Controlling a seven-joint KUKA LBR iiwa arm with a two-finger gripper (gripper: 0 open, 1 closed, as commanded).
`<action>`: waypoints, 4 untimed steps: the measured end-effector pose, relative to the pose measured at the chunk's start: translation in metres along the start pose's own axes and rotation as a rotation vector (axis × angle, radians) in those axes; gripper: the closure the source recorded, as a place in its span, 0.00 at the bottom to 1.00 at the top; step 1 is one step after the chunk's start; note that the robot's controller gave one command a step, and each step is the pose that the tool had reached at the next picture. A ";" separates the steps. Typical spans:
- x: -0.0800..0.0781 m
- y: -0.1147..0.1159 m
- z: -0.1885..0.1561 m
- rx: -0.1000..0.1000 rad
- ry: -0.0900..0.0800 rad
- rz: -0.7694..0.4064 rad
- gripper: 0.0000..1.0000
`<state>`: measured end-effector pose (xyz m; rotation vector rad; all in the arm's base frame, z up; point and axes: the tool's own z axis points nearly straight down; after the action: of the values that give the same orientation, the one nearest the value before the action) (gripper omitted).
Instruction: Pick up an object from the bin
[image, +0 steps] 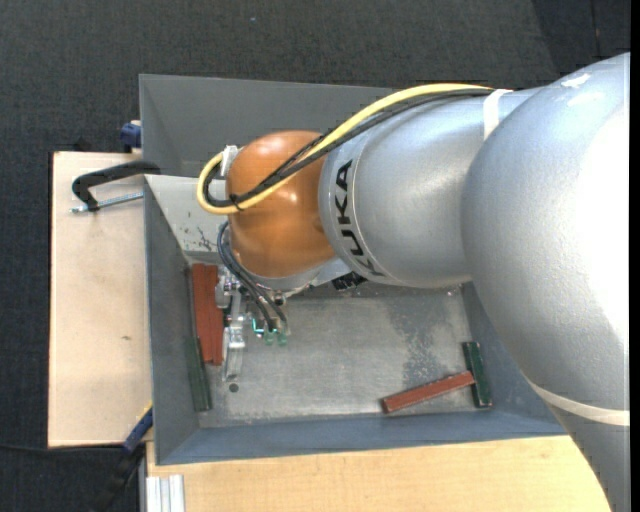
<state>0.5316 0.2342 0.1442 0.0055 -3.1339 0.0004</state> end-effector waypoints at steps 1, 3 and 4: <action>-0.002 -0.001 -0.005 -0.002 -0.008 0.003 0.00; 0.034 -0.016 0.056 0.001 -0.006 -0.266 0.00; -0.005 -0.037 -0.007 -0.001 -0.009 -0.219 0.00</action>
Offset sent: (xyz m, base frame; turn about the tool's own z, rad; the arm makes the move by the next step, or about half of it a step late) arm -0.0412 -0.0175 -0.0742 -0.2142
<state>0.5370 0.1970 0.1515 0.3486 -3.1235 -0.0030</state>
